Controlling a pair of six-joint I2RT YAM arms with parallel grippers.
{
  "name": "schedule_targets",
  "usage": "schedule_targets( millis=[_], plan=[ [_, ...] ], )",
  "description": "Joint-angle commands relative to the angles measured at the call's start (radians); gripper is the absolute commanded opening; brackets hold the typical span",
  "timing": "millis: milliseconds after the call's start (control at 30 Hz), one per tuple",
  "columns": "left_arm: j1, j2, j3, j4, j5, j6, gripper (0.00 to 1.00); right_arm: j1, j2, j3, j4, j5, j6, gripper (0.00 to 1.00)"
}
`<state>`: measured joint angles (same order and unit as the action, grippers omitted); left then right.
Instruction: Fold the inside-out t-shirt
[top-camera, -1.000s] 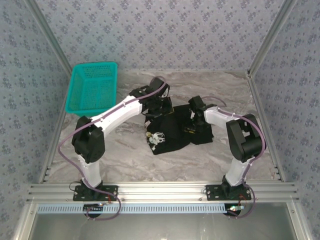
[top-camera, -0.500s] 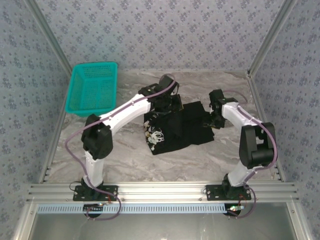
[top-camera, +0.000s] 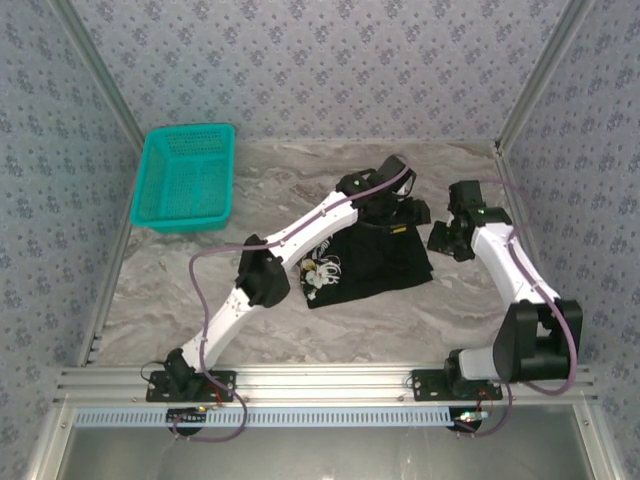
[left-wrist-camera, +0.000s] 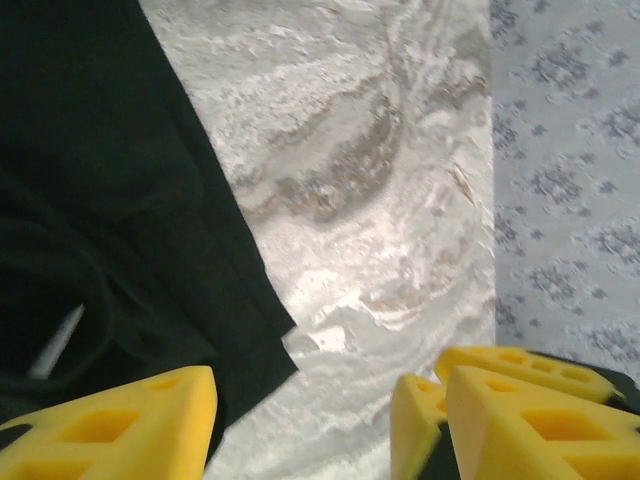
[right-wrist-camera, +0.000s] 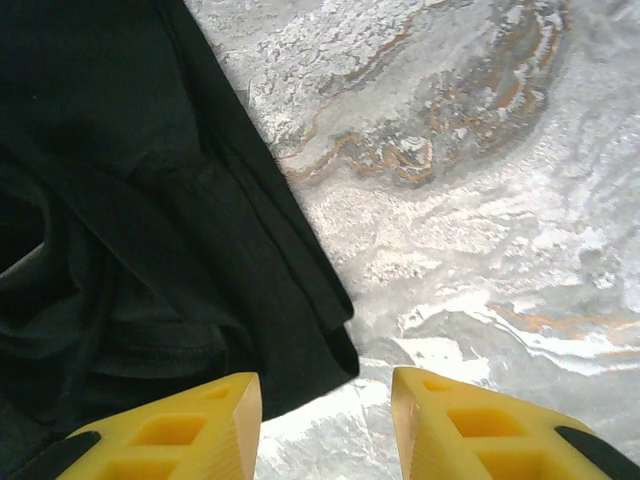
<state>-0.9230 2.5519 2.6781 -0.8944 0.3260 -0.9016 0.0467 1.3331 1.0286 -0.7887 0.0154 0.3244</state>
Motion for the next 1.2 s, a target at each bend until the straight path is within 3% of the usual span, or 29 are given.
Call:
schedule_targets(
  millis=[0,100,167,233,367,533,767,833,933,1067,1167],
  plan=[
    [0.015,-0.072,0.051,-0.141,0.021,0.128,0.63,-0.005,-0.081,-0.058,0.007,-0.026,0.013,0.44],
    [0.016,-0.169,-0.002,-0.212,-0.04,0.259,0.68,0.021,-0.156,-0.137,0.115,-0.194,0.004,0.51],
    [0.016,-0.297,-0.147,-0.217,-0.157,0.332,0.71,0.073,-0.167,-0.172,0.182,-0.283,0.006,0.54],
    [0.028,-0.453,-0.417,-0.121,-0.233,0.358,0.72,0.154,-0.145,-0.179,0.258,-0.275,0.027,0.56],
    [0.147,-0.703,-0.913,0.087,-0.196,0.27,0.71,0.289,-0.069,-0.158,0.395,-0.238,0.082,0.57],
    [0.254,-0.827,-1.212,0.178,-0.212,0.248,0.7,0.414,0.075,-0.058,0.486,-0.105,0.119,0.64],
    [0.274,-0.761,-1.264,0.21,-0.223,0.273,0.7,0.511,0.317,0.14,0.351,0.218,0.162,0.68],
    [0.275,-0.749,-1.265,0.21,-0.217,0.27,0.7,0.512,0.35,0.154,0.313,0.263,0.179,0.63],
    [0.274,-0.739,-1.264,0.21,-0.217,0.274,0.7,0.504,0.334,0.151,0.28,0.297,0.185,0.44],
    [0.271,-0.748,-1.291,0.258,-0.179,0.275,0.7,0.453,0.205,0.045,0.247,0.277,0.194,0.26],
    [0.256,-0.749,-1.31,0.283,-0.151,0.277,0.7,0.389,0.082,-0.058,0.211,0.235,0.214,0.2]
  ],
)
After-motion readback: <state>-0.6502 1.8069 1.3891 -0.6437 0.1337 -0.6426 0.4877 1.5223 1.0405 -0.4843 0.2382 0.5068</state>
